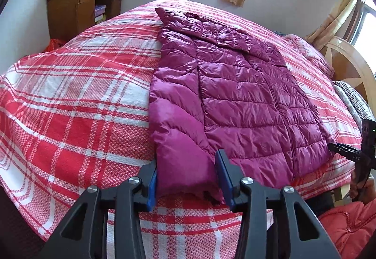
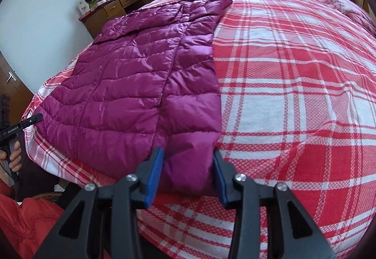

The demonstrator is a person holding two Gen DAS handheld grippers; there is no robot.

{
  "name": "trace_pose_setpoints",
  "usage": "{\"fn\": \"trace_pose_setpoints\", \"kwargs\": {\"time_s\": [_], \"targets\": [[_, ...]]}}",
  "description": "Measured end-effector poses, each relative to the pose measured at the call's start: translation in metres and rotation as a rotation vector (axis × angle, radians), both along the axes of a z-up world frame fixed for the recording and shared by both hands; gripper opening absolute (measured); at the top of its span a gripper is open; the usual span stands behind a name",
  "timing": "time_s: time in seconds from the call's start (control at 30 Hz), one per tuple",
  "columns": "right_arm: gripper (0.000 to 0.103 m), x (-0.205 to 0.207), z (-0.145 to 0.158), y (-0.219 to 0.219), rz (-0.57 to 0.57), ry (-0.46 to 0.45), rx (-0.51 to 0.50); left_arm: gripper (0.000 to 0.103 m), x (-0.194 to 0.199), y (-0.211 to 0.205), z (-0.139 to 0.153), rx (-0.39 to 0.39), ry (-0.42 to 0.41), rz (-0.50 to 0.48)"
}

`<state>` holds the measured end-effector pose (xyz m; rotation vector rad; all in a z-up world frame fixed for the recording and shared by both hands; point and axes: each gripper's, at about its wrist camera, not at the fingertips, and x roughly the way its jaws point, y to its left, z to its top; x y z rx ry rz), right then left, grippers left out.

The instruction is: Fold large clothes

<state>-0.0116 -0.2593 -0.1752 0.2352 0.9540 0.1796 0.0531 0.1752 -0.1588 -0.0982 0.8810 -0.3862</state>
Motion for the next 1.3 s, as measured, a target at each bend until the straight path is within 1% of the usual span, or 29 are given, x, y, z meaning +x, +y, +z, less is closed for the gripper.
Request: {"fn": "trace_pose_setpoints", "kwargs": {"time_s": [0.03,0.07,0.1,0.13,0.17,0.2,0.27,0.33,0.43,0.53,0.6,0.7,0.8,0.87,0.93,1.0,1.03,1.1,1.17,1.23,1.3], "targets": [[0.050,0.000,-0.001,0.000,0.001,-0.001,0.000,0.045,0.000,0.000,0.000,0.001,-0.001,0.003],[0.048,0.001,-0.001,0.001,0.004,-0.002,-0.007,0.039,0.000,0.000,0.000,0.002,-0.003,0.008],[0.043,0.000,-0.001,0.003,0.009,-0.007,-0.023,0.030,-0.001,0.000,0.000,0.007,-0.007,0.012],[0.024,0.001,-0.001,0.003,0.020,-0.004,-0.024,0.013,0.000,0.000,0.000,0.004,-0.001,0.011],[0.017,0.001,-0.002,0.003,0.034,0.005,0.002,0.010,0.001,0.002,-0.002,-0.026,0.022,0.006],[0.015,0.001,-0.002,0.001,0.033,0.010,0.030,0.009,0.002,0.004,-0.002,-0.055,0.035,0.008],[0.013,0.001,0.001,0.000,0.032,0.010,0.048,0.007,0.001,0.005,0.000,-0.075,0.034,0.012],[0.012,-0.003,0.008,-0.002,0.037,-0.007,0.079,0.006,-0.003,0.006,0.008,-0.108,0.019,-0.005],[0.010,-0.012,0.028,-0.009,0.047,-0.056,0.135,0.006,-0.016,0.005,0.029,-0.152,-0.028,-0.043],[0.010,-0.026,0.049,-0.012,0.047,-0.092,0.104,0.006,-0.037,0.004,0.052,-0.194,-0.074,-0.087],[0.010,-0.035,0.059,-0.014,0.057,-0.103,0.110,0.006,-0.055,0.002,0.065,-0.209,-0.102,-0.112],[0.010,-0.052,0.068,-0.019,0.062,-0.102,0.144,0.006,-0.076,-0.003,0.075,-0.223,-0.112,-0.143],[0.010,-0.069,0.075,-0.022,0.059,-0.108,0.175,0.006,-0.090,-0.005,0.085,-0.245,-0.101,-0.154],[0.010,-0.074,0.082,-0.026,0.053,-0.123,0.206,0.006,-0.090,-0.004,0.094,-0.260,-0.107,-0.142],[0.010,-0.068,0.090,-0.032,0.038,-0.146,0.259,0.006,-0.083,0.000,0.106,-0.289,-0.111,-0.102],[0.010,-0.052,0.100,-0.040,0.021,-0.157,0.309,0.006,-0.065,0.007,0.121,-0.327,-0.113,-0.047],[0.010,-0.040,0.108,-0.045,0.012,-0.167,0.327,0.006,-0.056,0.009,0.126,-0.331,-0.112,-0.027],[0.010,-0.015,0.121,-0.053,-0.004,-0.186,0.352,0.006,-0.026,0.012,0.134,-0.334,-0.082,0.052],[0.010,0.017,0.131,-0.063,-0.029,-0.192,0.376,0.006,0.012,0.011,0.134,-0.347,-0.038,0.120],[0.010,0.054,0.135,-0.071,-0.059,-0.184,0.414,0.006,0.043,0.006,0.132,-0.325,-0.022,0.159],[0.010,0.091,0.134,-0.075,-0.091,-0.167,0.412,0.006,0.076,-0.003,0.128,-0.292,-0.004,0.179]]}}
